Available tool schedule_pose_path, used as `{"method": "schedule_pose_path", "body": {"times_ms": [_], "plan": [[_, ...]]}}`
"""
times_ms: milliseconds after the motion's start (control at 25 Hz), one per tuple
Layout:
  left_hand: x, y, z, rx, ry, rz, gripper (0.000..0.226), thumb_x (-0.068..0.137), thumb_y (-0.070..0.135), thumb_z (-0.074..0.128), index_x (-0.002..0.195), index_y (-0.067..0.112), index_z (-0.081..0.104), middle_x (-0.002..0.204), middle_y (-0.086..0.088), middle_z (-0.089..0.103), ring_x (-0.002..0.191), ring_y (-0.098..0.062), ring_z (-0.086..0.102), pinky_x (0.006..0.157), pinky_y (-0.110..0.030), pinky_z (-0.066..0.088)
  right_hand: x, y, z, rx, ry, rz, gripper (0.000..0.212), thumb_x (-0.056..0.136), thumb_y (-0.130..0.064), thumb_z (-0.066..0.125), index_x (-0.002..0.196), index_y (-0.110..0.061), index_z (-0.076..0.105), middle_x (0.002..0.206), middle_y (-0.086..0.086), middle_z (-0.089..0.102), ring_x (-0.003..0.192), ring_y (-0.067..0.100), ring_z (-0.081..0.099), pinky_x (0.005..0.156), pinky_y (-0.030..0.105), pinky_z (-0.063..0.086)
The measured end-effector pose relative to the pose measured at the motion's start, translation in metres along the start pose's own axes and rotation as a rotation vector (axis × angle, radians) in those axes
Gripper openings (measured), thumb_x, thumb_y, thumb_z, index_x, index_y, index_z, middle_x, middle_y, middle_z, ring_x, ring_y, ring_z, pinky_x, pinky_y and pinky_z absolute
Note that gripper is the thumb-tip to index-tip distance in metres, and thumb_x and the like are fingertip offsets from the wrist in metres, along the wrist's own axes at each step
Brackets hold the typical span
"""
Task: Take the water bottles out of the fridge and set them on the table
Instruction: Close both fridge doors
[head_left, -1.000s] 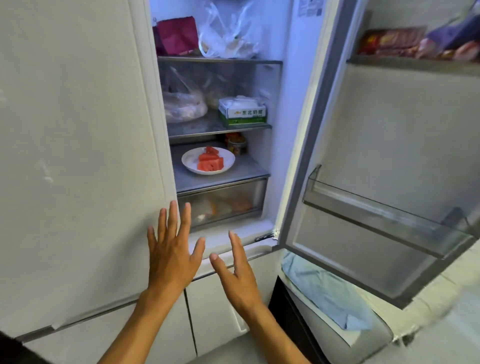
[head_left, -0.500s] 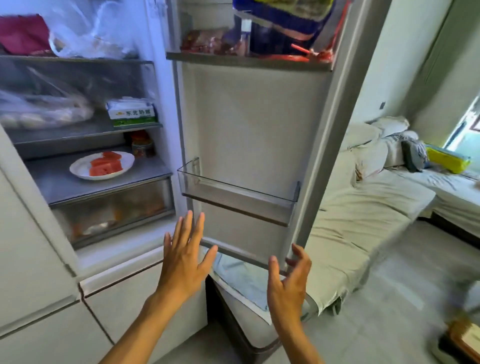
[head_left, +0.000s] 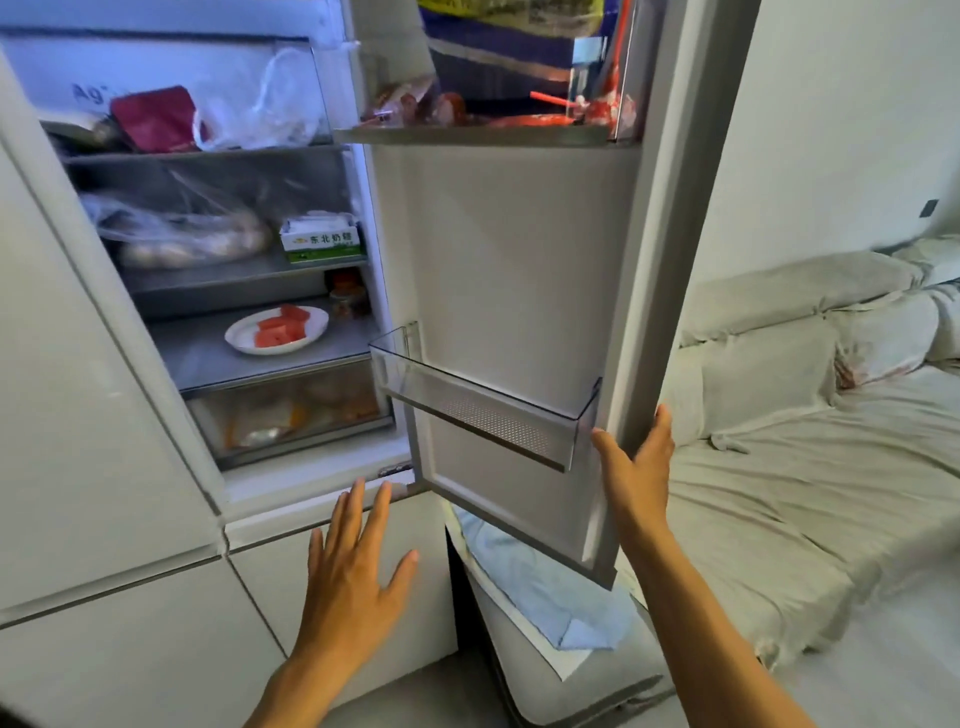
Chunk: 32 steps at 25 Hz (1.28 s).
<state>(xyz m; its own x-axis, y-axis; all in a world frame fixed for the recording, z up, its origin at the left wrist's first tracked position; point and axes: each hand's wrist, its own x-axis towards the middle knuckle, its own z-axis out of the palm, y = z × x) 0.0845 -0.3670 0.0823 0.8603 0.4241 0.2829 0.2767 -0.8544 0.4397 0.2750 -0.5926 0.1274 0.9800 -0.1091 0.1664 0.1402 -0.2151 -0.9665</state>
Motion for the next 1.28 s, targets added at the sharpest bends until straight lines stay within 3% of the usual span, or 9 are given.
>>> {"method": "schedule_pose_path", "body": {"times_ms": [200, 320, 400, 560, 720, 840, 1040, 1160, 1280], "plan": [[0.0, 0.014, -0.001, -0.014, 0.074, 0.022, 0.073, 0.09, 0.048, 0.046, 0.151, 0.035, 0.009, 0.161, 0.004, 0.0, 0.148, -0.017, 0.0, 0.118, -0.042, 0.005, -0.048, -0.001, 0.005, -0.002, 0.012, -0.024, 0.08, 0.088, -0.027, 0.067, 0.152, -0.027, 0.018, 0.157, -0.001, 0.028, 0.142, 0.021, 0.031, 0.115, 0.045, 0.03], [0.003, 0.01, -0.013, -0.025, 0.11, 0.012, 0.073, 0.086, 0.047, 0.047, 0.151, 0.028, 0.019, 0.161, -0.002, 0.013, 0.148, -0.023, 0.011, 0.118, -0.049, 0.019, -0.078, -0.002, -0.008, -0.059, 0.055, -0.142, 0.042, 0.089, -0.026, 0.066, 0.126, -0.028, 0.047, 0.126, -0.003, 0.049, 0.12, 0.02, 0.05, 0.099, 0.04, 0.045], [0.002, -0.004, -0.023, -0.048, 0.128, 0.013, 0.072, 0.087, 0.043, 0.052, 0.15, 0.026, 0.022, 0.16, -0.005, 0.017, 0.147, -0.025, 0.014, 0.116, -0.052, 0.024, -0.086, -0.015, -0.015, -0.089, 0.095, -0.206, 0.024, 0.091, -0.03, 0.064, 0.111, -0.027, 0.052, 0.114, -0.006, 0.052, 0.11, 0.02, 0.055, 0.089, 0.036, 0.046], [-0.011, -0.038, -0.049, -0.098, 0.202, 0.018, 0.072, 0.085, 0.043, 0.05, 0.149, 0.023, 0.028, 0.158, -0.006, 0.024, 0.145, -0.026, 0.021, 0.114, -0.051, 0.027, -0.126, -0.047, 0.02, 0.02, -0.058, -0.197, 0.055, 0.091, -0.062, 0.047, 0.128, -0.021, 0.044, 0.119, -0.01, 0.049, 0.109, 0.01, 0.05, 0.093, 0.034, 0.042], [-0.032, -0.095, -0.079, -0.114, 0.241, 0.015, 0.072, 0.084, 0.05, 0.042, 0.149, 0.023, 0.028, 0.157, -0.007, 0.028, 0.143, -0.026, 0.026, 0.115, -0.044, 0.027, -0.187, -0.057, 0.08, 0.04, -0.09, -0.163, 0.056, 0.09, -0.06, 0.047, 0.136, -0.03, 0.039, 0.138, -0.006, 0.049, 0.124, 0.015, 0.05, 0.105, 0.044, 0.044], [-0.047, -0.145, -0.105, -0.122, 0.25, -0.013, 0.072, 0.083, 0.043, 0.051, 0.149, 0.024, 0.027, 0.157, -0.007, 0.026, 0.143, -0.027, 0.027, 0.114, -0.042, 0.025, -0.209, -0.075, 0.113, -0.054, -0.124, -0.23, 0.057, 0.079, -0.074, 0.053, 0.122, -0.038, 0.043, 0.12, -0.003, 0.06, 0.103, 0.021, 0.062, 0.086, 0.05, 0.056], [-0.077, -0.23, -0.15, -0.09, 0.285, -0.085, 0.071, 0.083, 0.038, 0.052, 0.149, 0.021, 0.03, 0.157, -0.007, 0.025, 0.144, -0.028, 0.025, 0.114, -0.044, 0.027, -0.24, -0.122, 0.193, -0.179, -0.169, -0.414, 0.071, 0.084, -0.042, 0.072, 0.141, -0.034, 0.031, 0.14, -0.011, 0.044, 0.115, 0.021, 0.056, 0.091, 0.044, 0.053], [-0.09, -0.258, -0.16, -0.1, 0.258, -0.105, 0.072, 0.085, 0.039, 0.053, 0.149, 0.029, 0.021, 0.159, -0.003, 0.02, 0.145, -0.025, 0.02, 0.115, -0.039, 0.022, -0.246, -0.138, 0.24, -0.294, -0.22, -0.47, 0.078, 0.087, -0.045, 0.067, 0.148, -0.027, 0.024, 0.155, -0.002, 0.033, 0.133, 0.026, 0.045, 0.103, 0.046, 0.045], [-0.086, -0.28, -0.164, -0.09, 0.245, -0.104, 0.077, 0.086, 0.044, 0.048, 0.146, 0.043, 0.0, 0.158, 0.006, 0.006, 0.147, -0.019, 0.012, 0.115, -0.036, 0.016, -0.245, -0.152, 0.29, -0.404, -0.253, -0.506, 0.081, 0.087, -0.047, 0.065, 0.15, -0.026, 0.018, 0.158, 0.003, 0.027, 0.136, 0.03, 0.042, 0.102, 0.047, 0.044]]}}
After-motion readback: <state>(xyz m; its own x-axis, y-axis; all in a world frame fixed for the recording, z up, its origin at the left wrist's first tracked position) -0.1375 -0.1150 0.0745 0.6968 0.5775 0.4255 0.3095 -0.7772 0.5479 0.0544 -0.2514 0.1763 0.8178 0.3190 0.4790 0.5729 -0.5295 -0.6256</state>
